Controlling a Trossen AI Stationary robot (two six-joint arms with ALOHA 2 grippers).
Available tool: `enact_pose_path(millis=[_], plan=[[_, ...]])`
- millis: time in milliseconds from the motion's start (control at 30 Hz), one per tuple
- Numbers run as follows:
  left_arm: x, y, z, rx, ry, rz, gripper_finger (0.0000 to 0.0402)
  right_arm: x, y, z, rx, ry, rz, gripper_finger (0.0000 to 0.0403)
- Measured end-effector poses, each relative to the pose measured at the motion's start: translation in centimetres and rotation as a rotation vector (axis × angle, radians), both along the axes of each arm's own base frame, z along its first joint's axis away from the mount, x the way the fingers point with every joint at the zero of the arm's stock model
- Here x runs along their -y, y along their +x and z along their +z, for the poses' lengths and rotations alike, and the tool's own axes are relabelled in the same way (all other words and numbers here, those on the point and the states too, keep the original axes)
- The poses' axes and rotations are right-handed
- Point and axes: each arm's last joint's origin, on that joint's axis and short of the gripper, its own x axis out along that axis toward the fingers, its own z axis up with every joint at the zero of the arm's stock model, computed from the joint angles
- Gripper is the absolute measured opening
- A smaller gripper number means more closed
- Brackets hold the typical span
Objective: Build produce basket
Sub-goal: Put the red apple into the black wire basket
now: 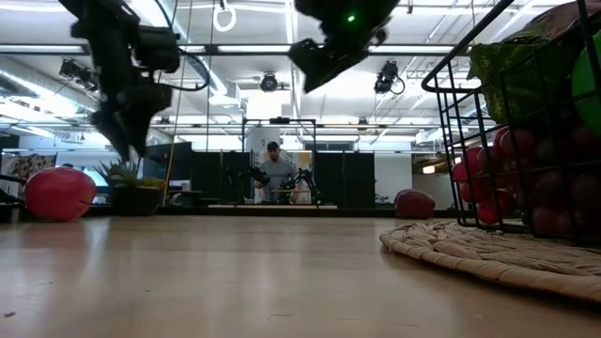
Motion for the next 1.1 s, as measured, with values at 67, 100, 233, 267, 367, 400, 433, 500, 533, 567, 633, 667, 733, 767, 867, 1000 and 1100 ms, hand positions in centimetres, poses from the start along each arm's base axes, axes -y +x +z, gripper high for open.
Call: enact_pose_path(millis=[67,100,233,267,367,400,433,500,533,567,633,667,733,767,867,1000,1100], plan=[[0.6,-0.8,0.1,-0.038,-0.042,0.038,0.0300,1.1,0.7,0.2,-0.003,0.039,0.070,0.0284],[0.9,-1.1,0.1,-0.056,-0.062,0.053,0.0300,1.7,0.9,0.3,-0.003,0.055,0.104,0.0284],[1.7,-2.0,0.5,-0.086,-0.094,0.103,0.0300,4.0,1.9,0.8,0.021,0.140,0.294,0.0284],[1.9,-2.2,0.6,-0.088,-0.095,0.119,0.0300,4.6,2.2,0.9,0.049,0.184,0.356,0.0284],[2.3,-2.9,0.8,-0.101,-0.103,0.183,0.0300,5.8,2.6,1.1,0.143,0.329,0.496,0.0284],[2.5,-3.1,0.9,-0.112,-0.108,0.200,0.0300,6.1,2.6,1.0,0.170,0.364,0.524,0.0284],[2.6,-3.3,0.9,-0.127,-0.118,0.219,0.0300,6.3,2.6,0.7,0.190,0.388,0.542,0.0284],[2.8,-3.5,0.8,-0.154,-0.137,0.244,0.0300,6.5,2.4,-0.3,0.208,0.397,0.557,0.0284],[2.9,-3.6,0.8,-0.167,-0.139,0.254,0.0300,6.6,2.3,-0.9,0.202,0.401,0.560,0.0284],[2.9,-3.6,0.8,-0.177,-0.136,0.268,0.0300,6.6,2.2,-1.5,0.197,0.403,0.564,0.0284],[2.8,-3.7,0.8,-0.184,-0.122,0.297,0.0300,6.5,1.9,-2.4,0.191,0.406,0.564,0.0284],[2.8,-3.7,0.8,-0.185,-0.119,0.301,0.0300,6.6,1.7,-2.9,0.189,0.413,0.558,0.0284],[2.8,-3.7,0.8,-0.184,-0.111,0.303,0.0300,6.7,1.4,-3.6,0.176,0.438,0.554,0.0284],[2.7,-3.6,0.8,-0.180,-0.105,0.303,0.0300,6.7,1.3,-3.9,0.173,0.448,0.557,0.0284],[2.6,-3.5,0.8,-0.164,-0.096,0.303,0.0300,6.7,1.1,-4.5,0.157,0.459,0.558,0.0284],[2.6,-3.5,0.8,-0.167,-0.099,0.303,0.0300,6.5,0.9,-5.0,0.161,0.509,0.587,0.0284],[2.7,-3.5,0.8,-0.156,-0.124,0.317,0.0305,6.3,0.7,-5.5,0.156,0.543,0.619,0.0284]])
